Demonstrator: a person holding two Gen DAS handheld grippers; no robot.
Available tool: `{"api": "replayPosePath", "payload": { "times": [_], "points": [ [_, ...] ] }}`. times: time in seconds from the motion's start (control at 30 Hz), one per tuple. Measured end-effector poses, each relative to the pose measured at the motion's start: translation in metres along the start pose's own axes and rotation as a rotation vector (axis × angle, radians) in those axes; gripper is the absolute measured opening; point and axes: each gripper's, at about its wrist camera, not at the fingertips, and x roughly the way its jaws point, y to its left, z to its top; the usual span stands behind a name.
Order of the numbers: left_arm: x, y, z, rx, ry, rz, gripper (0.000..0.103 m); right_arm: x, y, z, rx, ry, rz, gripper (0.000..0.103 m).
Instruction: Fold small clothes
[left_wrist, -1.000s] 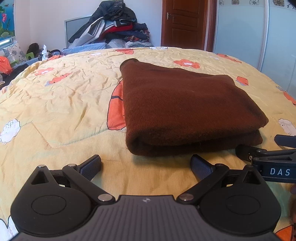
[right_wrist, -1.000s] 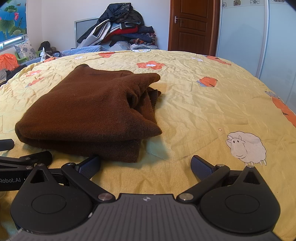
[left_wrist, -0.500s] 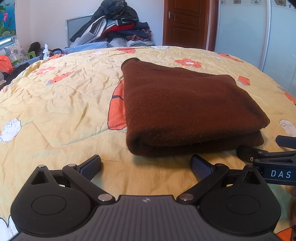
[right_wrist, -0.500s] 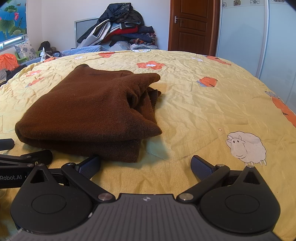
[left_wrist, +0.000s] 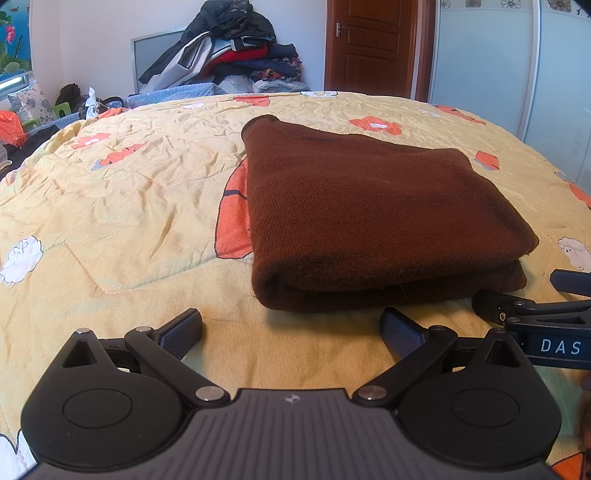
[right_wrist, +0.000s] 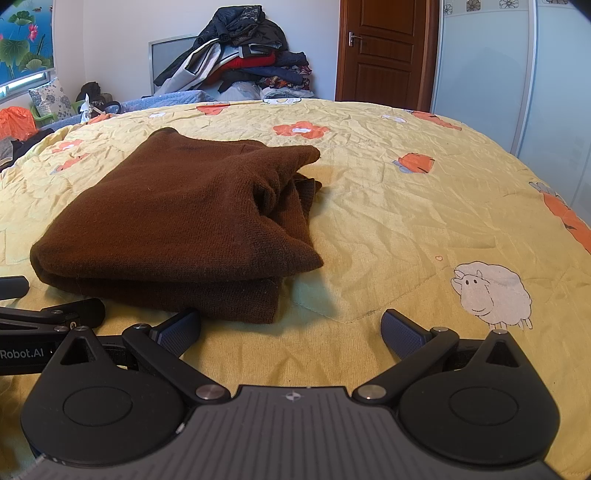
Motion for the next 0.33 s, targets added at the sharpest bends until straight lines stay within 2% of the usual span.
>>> {"api": "replayPosePath", "payload": {
  "times": [0.13,0.27,0.33],
  "points": [
    [-0.005,0.005,-0.004,-0.021,-0.019,-0.013,0.103,0.000,0.000,0.000,0.000,0.000,0.000,0.103],
    [-0.016,0.008,-0.006,-0.001,-0.031,0.032,0.103,-0.002,-0.001,0.000,0.001,0.002,0.008,0.103],
    [-0.028,0.021,0.001,0.008,-0.057,0.037,0.103,-0.006,-0.010,0.004,0.002,0.013,0.043,0.103]
  ]
}}
